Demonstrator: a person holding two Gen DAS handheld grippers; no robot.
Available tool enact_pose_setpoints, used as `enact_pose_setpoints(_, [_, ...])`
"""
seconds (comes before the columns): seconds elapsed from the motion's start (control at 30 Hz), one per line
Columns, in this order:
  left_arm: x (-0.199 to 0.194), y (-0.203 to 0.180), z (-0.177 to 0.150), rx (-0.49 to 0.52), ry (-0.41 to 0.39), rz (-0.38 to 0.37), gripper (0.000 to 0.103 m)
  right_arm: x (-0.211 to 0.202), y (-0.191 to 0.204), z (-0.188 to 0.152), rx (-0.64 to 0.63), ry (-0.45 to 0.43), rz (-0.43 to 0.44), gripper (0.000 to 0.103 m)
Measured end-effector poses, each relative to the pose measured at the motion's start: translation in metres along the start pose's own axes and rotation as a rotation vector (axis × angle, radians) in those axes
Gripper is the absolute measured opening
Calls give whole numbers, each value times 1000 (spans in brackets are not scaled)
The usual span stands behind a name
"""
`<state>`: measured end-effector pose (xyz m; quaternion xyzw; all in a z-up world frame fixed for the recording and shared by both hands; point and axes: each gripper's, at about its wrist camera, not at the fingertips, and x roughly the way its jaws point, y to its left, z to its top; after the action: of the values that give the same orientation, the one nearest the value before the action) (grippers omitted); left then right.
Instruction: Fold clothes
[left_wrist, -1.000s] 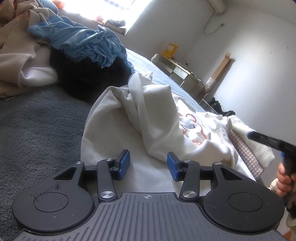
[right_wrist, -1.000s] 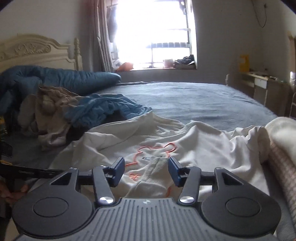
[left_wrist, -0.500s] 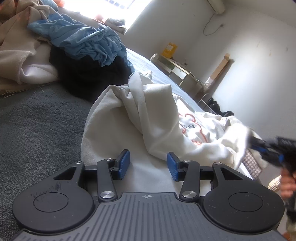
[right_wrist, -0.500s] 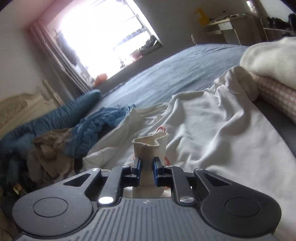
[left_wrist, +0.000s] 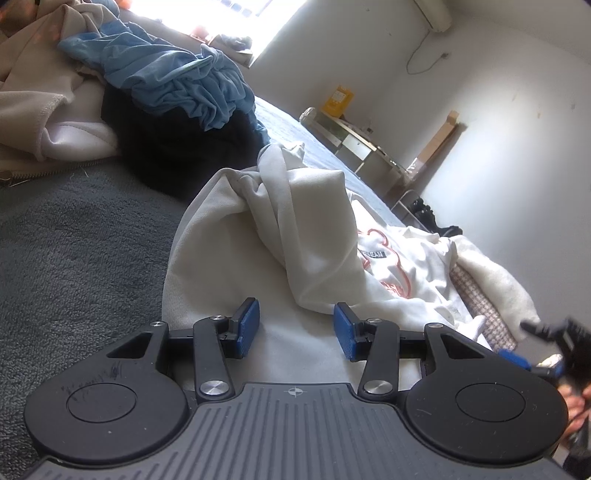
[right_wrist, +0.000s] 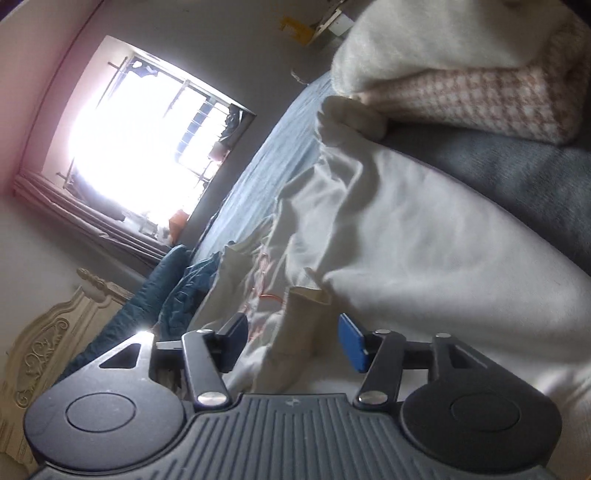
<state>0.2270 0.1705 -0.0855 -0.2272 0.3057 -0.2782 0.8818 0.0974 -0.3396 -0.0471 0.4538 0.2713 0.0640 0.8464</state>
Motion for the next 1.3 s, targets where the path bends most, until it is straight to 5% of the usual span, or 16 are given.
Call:
enact_pose_setpoints(0.07, [0, 1, 0, 1, 0, -1, 44, 18, 10, 6, -26, 46, -34, 70])
enact_pose_setpoints(0.23, [0, 2, 0, 2, -1, -2, 45, 65, 28, 11, -80, 159, -152, 69])
enact_pose_setpoints(0.3, [0, 2, 0, 3, -1, -1, 45, 80, 30, 11, -84, 196, -183, 61])
enact_pose_setpoints(0.37, [0, 3, 0, 1, 0, -3, 45, 87, 29, 11, -62, 231, -195, 28])
enact_pose_setpoints(0.43, [0, 3, 1, -2, 0, -5, 45, 84, 34, 9, -69, 245, -180, 15])
enact_pose_setpoints(0.6, [0, 3, 1, -4, 2, -6, 45, 57, 81, 12, -115, 244, 16, 10])
enact_pose_setpoints(0.77, [0, 4, 1, -5, 1, -8, 45, 57, 196, 42, -295, 175, 227, 10])
enact_pose_setpoints(0.9, [0, 4, 2, -8, 0, -10, 45, 87, 299, 62, -447, 103, 317, 10])
enact_pose_setpoints(1.07, [1, 3, 2, -9, 2, -9, 45, 135, 413, 69, -595, -21, 354, 10])
enact_pose_setpoints(1.3, [-1, 3, 1, -12, 7, -16, 45, 204, 504, 36, -654, -90, 377, 10])
